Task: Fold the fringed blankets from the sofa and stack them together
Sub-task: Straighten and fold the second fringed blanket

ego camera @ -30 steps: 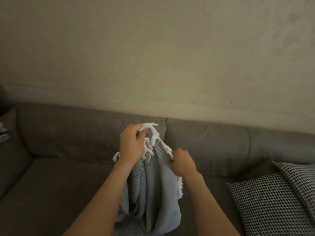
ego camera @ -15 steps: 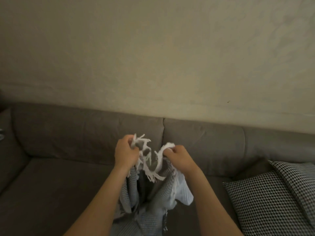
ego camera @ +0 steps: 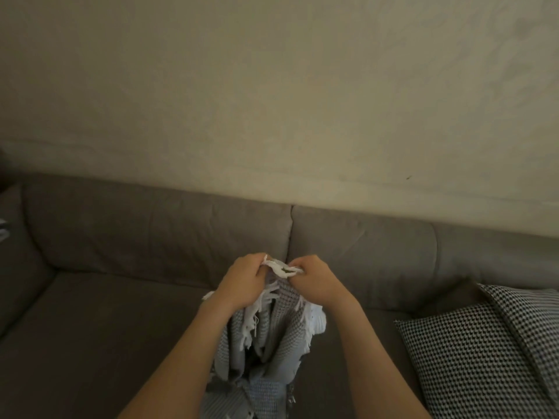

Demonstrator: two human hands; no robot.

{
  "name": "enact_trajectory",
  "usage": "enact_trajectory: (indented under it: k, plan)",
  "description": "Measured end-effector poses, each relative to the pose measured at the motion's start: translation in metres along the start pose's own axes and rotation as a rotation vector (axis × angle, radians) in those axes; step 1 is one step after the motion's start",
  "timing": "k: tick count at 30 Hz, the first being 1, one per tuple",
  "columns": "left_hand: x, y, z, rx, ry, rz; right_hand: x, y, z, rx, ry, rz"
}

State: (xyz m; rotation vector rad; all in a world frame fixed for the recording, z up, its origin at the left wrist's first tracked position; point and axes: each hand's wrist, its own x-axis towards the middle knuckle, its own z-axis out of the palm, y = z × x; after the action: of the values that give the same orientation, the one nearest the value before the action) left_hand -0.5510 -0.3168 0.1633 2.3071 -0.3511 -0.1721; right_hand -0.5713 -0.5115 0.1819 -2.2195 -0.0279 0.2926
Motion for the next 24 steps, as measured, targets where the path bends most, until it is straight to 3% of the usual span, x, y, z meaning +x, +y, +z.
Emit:
enact_trajectory:
  k: [4,9,16,24]
  plan:
    - [0.002,0.012,-0.007,-0.021,0.116,0.02,0.0,0.007,0.001,-0.163,0.079,0.077]
    - [0.009,0.013,-0.025,-0.067,0.277,-0.035,-0.004,0.036,0.006,-0.322,0.051,0.251]
    - [0.015,0.001,-0.02,-0.106,0.503,-0.255,-0.009,0.053,0.005,-0.344,0.118,0.415]
    - [0.014,0.0,-0.017,-0.15,0.674,-0.474,-0.01,0.055,-0.002,-0.429,0.097,0.46]
